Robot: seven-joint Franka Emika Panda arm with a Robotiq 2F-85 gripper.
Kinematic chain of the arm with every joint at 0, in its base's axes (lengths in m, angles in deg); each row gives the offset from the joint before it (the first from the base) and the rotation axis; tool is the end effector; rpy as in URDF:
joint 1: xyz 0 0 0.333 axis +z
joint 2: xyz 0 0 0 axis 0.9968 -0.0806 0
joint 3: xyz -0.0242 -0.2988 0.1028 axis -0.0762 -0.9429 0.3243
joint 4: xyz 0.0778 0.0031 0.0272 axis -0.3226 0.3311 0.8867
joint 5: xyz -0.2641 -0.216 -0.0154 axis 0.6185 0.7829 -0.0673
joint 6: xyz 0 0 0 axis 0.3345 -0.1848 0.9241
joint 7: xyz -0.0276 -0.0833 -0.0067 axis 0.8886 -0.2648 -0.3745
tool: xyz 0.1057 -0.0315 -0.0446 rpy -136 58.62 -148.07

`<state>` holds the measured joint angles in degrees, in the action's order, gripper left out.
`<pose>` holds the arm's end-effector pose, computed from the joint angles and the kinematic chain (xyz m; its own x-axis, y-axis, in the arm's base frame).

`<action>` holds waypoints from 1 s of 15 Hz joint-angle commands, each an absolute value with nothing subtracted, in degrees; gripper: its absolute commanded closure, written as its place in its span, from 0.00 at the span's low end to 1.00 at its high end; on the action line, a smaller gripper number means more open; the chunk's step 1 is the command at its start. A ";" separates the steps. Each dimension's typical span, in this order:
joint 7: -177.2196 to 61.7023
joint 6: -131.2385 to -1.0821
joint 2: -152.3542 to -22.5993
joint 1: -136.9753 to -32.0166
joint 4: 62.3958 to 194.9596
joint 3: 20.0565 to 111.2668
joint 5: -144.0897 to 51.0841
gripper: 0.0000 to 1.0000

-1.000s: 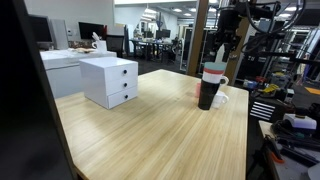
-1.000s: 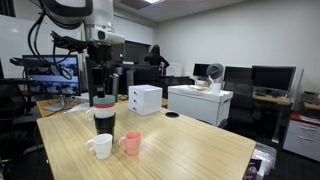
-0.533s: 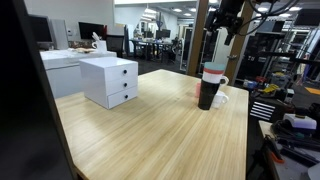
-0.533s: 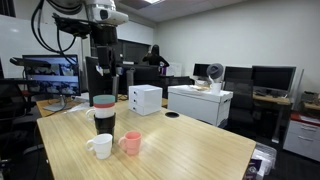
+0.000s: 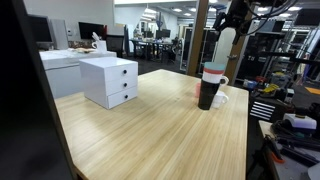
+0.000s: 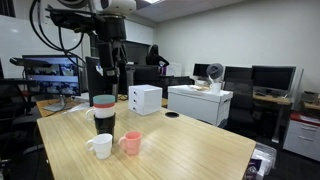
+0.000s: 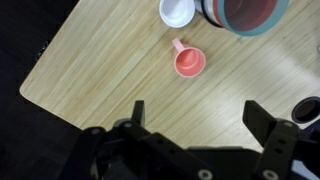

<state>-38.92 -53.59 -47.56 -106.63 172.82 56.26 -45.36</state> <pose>0.3177 -0.2330 0.4935 0.5584 -0.8203 0.1238 -0.8179 -0.5693 -0.0833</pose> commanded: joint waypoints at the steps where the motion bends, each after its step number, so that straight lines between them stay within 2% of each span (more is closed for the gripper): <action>1: -39.55 -57.04 -50.32 -107.71 173.73 55.29 -45.41 0.00; 15: -40.06 -62.24 -57.01 -107.01 176.51 54.40 -45.27 0.00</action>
